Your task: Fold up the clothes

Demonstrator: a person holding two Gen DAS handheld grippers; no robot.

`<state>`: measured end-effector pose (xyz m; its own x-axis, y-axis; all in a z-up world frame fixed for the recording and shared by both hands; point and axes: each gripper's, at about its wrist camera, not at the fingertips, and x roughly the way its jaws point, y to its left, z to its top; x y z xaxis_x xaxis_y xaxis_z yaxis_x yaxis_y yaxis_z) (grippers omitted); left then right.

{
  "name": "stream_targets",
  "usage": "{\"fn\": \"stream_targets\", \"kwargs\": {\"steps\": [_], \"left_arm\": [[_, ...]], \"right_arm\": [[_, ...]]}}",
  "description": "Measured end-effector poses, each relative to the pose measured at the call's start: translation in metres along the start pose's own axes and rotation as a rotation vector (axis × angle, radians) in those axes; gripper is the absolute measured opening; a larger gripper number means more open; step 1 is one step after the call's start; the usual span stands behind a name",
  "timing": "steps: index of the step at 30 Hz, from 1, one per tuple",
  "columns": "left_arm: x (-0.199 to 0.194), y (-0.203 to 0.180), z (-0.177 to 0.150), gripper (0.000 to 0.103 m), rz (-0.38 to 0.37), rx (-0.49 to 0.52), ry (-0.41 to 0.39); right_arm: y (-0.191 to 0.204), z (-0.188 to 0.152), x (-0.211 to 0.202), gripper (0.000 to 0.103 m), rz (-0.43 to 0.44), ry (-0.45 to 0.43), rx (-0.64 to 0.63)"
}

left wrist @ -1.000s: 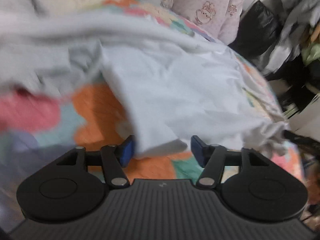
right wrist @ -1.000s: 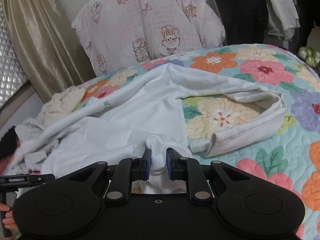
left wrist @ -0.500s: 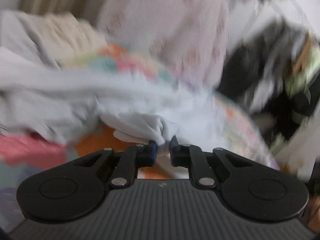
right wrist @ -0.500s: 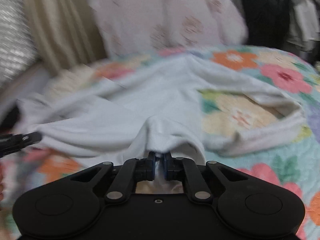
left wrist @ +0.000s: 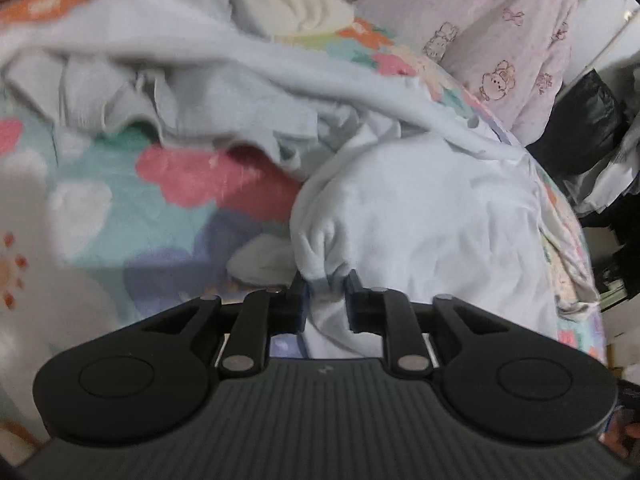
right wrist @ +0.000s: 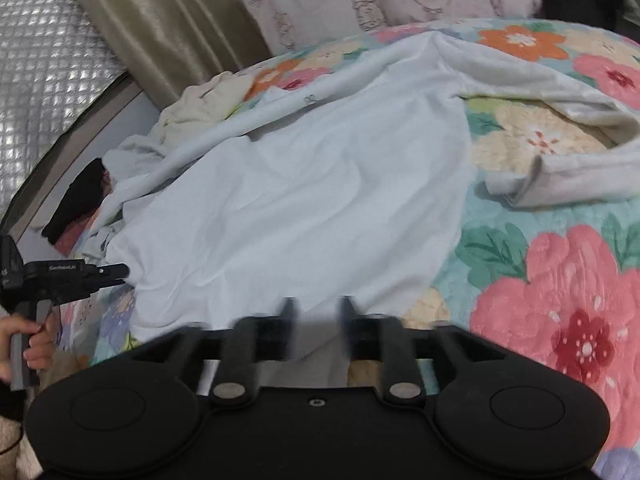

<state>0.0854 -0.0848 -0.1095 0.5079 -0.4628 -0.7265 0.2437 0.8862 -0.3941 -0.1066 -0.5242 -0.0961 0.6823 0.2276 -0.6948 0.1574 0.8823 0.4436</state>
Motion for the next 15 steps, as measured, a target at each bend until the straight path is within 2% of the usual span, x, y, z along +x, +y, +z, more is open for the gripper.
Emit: {"fn": "stream_targets", "kwargs": {"steps": [1, 2, 4, 6, 8, 10, 11, 12, 13, 15], "left_arm": [[-0.002, -0.002, 0.001, 0.034, 0.027, 0.029, -0.023], [-0.004, -0.004, 0.001, 0.043, 0.054, 0.059, -0.046], [-0.004, -0.003, 0.002, 0.048, 0.044, 0.052, -0.041], [-0.001, 0.003, 0.001, 0.057, 0.012, 0.005, -0.02], [0.007, 0.012, -0.001, 0.057, -0.043, -0.09, 0.018], [0.011, 0.02, -0.004, 0.054, -0.093, -0.163, 0.047], [0.011, 0.022, -0.005, 0.047, -0.116, -0.184, 0.053], [0.01, 0.025, -0.006, 0.035, -0.138, -0.204, 0.06], [0.01, 0.027, -0.007, 0.034, -0.161, -0.225, 0.067], [0.005, 0.026, -0.009, 0.034, -0.17, -0.205, 0.067]], "right_arm": [[-0.001, -0.002, 0.0, 0.051, -0.009, -0.001, 0.013], [-0.002, -0.005, 0.0, 0.052, -0.024, -0.002, 0.031], [-0.008, -0.01, 0.001, 0.052, -0.074, -0.005, 0.082], [-0.011, -0.017, -0.001, 0.052, -0.182, -0.031, 0.148], [-0.011, -0.024, -0.004, 0.052, -0.232, -0.048, 0.176], [-0.011, -0.03, -0.005, 0.052, -0.167, -0.055, 0.226], [-0.011, -0.033, -0.002, 0.052, -0.114, -0.045, 0.256], [-0.01, -0.036, 0.002, 0.052, -0.069, -0.027, 0.277], [-0.007, -0.038, 0.009, 0.052, -0.058, 0.009, 0.269], [0.002, -0.04, 0.026, 0.052, -0.097, 0.1, 0.21]]}}
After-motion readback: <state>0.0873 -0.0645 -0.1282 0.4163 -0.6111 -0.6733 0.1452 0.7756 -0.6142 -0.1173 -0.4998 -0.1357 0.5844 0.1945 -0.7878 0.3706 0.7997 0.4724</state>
